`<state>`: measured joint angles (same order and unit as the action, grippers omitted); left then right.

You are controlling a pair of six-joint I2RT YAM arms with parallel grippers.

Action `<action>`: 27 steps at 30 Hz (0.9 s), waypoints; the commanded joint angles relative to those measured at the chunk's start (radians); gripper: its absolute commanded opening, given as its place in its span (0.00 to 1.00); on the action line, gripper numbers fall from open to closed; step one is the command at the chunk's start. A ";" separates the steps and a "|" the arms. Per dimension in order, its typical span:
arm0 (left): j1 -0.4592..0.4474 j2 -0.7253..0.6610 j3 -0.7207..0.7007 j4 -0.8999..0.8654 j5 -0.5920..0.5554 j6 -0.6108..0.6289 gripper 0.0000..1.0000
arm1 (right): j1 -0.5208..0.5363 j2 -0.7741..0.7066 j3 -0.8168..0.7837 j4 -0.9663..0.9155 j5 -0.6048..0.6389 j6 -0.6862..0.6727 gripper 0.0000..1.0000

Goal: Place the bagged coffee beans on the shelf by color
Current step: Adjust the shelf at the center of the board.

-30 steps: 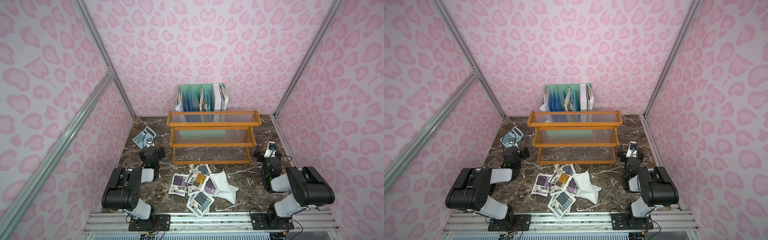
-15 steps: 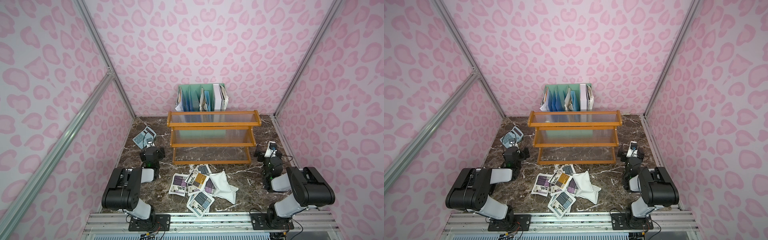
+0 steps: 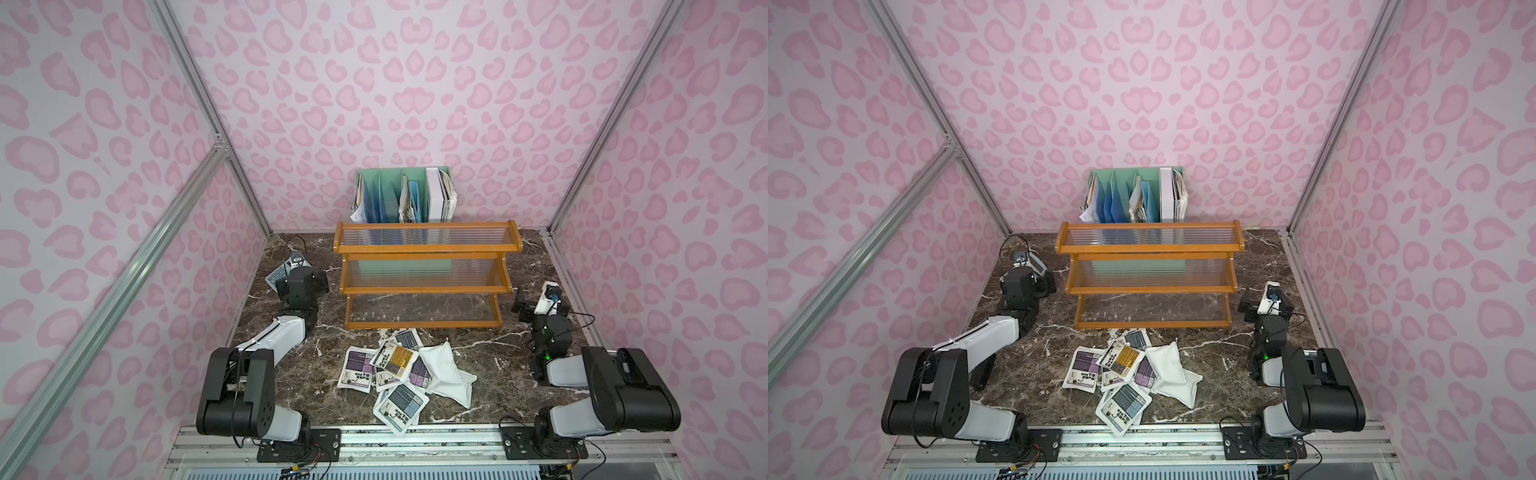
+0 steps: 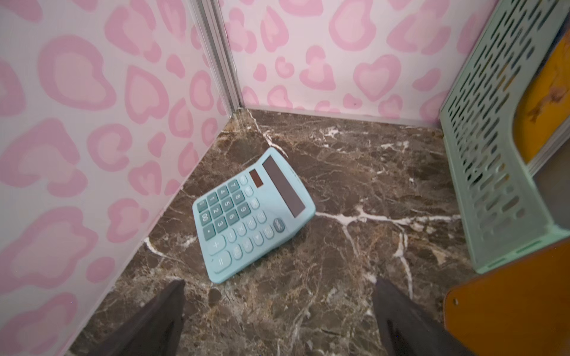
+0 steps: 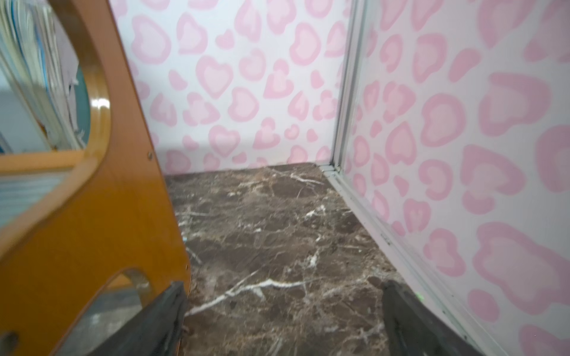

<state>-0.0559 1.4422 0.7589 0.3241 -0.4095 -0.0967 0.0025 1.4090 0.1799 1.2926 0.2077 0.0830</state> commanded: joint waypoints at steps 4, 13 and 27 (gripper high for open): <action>-0.009 -0.089 0.054 -0.396 -0.075 -0.163 0.99 | 0.031 -0.207 0.081 -0.452 0.257 0.173 1.00; -0.064 -0.303 -0.011 -0.671 -0.027 -0.316 0.99 | 0.161 -0.354 0.289 -1.140 0.242 0.355 0.99; -0.236 -0.384 0.030 -0.840 0.216 -0.477 0.99 | 0.307 -0.255 0.541 -1.401 0.061 0.369 0.98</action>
<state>-0.2687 1.0607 0.7773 -0.4728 -0.2581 -0.5423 0.2970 1.1584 0.7071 -0.0628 0.3367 0.4416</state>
